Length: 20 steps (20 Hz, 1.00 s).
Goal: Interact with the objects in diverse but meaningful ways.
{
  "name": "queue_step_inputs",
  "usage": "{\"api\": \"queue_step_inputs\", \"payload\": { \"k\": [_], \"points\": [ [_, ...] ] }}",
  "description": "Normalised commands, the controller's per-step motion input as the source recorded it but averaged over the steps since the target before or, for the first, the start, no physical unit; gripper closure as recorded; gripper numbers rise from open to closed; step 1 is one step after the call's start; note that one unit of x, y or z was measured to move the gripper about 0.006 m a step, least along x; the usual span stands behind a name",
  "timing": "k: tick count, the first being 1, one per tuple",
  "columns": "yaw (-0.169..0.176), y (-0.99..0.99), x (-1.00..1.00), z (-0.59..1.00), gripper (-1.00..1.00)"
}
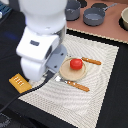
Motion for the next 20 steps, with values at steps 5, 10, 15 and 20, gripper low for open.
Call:
{"api": "queue_step_inputs", "payload": {
  "k": [5,10,15,20],
  "points": [
    [-0.058,-0.03,-0.83,0.00,-1.00],
    [-0.054,0.00,-0.78,-0.03,-1.00],
    [-0.048,0.00,-0.64,-0.11,-1.00],
    [-0.040,-0.04,-0.18,-0.23,-1.00]
  ]
}}
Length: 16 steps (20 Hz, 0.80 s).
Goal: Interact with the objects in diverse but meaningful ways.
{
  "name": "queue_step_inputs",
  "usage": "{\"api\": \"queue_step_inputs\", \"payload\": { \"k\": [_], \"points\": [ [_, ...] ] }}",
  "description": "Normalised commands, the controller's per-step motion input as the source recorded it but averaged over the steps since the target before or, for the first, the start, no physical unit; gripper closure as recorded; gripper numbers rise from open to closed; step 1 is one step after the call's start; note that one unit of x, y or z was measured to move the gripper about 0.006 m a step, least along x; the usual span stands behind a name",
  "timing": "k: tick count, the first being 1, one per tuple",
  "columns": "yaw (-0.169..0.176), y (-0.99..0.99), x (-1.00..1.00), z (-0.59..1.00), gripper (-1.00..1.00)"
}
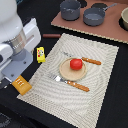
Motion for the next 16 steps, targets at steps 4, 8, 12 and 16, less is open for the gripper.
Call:
{"api": "queue_step_inputs", "payload": {
  "k": [4,8,12,16],
  "points": [
    [-0.037,0.00,-0.02,-0.33,-1.00],
    [-0.023,0.06,-0.05,-0.39,-1.00],
    [-0.011,0.10,-0.24,-0.40,-1.00],
    [-0.001,0.12,-0.32,-0.39,-1.00]
  ]
}}
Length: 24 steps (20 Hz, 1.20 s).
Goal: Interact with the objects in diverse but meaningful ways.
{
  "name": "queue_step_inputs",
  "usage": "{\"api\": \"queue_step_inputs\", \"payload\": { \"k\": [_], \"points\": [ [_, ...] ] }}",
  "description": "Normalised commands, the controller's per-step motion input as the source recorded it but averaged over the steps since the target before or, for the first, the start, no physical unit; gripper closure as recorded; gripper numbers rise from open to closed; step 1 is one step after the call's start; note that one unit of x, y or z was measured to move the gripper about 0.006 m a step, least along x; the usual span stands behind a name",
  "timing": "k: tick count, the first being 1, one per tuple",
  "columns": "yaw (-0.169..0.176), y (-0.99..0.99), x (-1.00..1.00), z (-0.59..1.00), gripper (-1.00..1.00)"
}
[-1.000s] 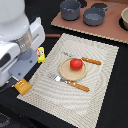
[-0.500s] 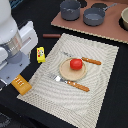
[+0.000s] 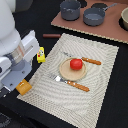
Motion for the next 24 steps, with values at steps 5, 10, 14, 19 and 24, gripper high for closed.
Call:
{"api": "queue_step_inputs", "payload": {
  "k": [5,10,14,19,24],
  "points": [
    [0.000,0.16,-0.39,-0.37,-1.00],
    [0.000,0.16,-0.38,-0.39,-1.00],
    [0.000,0.15,-0.39,-0.39,-1.00],
    [0.000,0.13,-0.43,-0.37,-1.00],
    [0.000,0.16,-0.41,-0.37,-1.00]
  ]
}}
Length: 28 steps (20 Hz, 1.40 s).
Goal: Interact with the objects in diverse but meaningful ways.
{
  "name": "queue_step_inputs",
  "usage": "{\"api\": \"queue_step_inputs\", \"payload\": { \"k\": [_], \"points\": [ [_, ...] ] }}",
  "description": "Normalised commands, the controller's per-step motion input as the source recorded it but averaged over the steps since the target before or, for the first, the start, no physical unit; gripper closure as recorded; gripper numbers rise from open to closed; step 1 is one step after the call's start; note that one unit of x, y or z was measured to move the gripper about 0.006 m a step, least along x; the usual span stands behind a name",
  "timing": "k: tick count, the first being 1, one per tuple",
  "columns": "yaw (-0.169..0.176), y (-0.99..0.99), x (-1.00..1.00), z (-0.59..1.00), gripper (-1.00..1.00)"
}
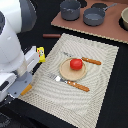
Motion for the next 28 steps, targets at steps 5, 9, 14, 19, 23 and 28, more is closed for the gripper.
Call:
{"api": "queue_step_inputs", "payload": {
  "k": [5,9,14,19,23,28],
  "points": [
    [0.000,0.16,-0.39,-0.35,1.00],
    [0.000,0.16,-0.33,-0.29,1.00],
    [0.000,0.16,-0.22,-0.01,1.00],
    [-0.010,0.18,0.08,0.73,1.00],
    [-0.063,0.11,0.65,1.00,1.00],
    [-0.062,0.01,0.86,0.92,1.00]
  ]
}}
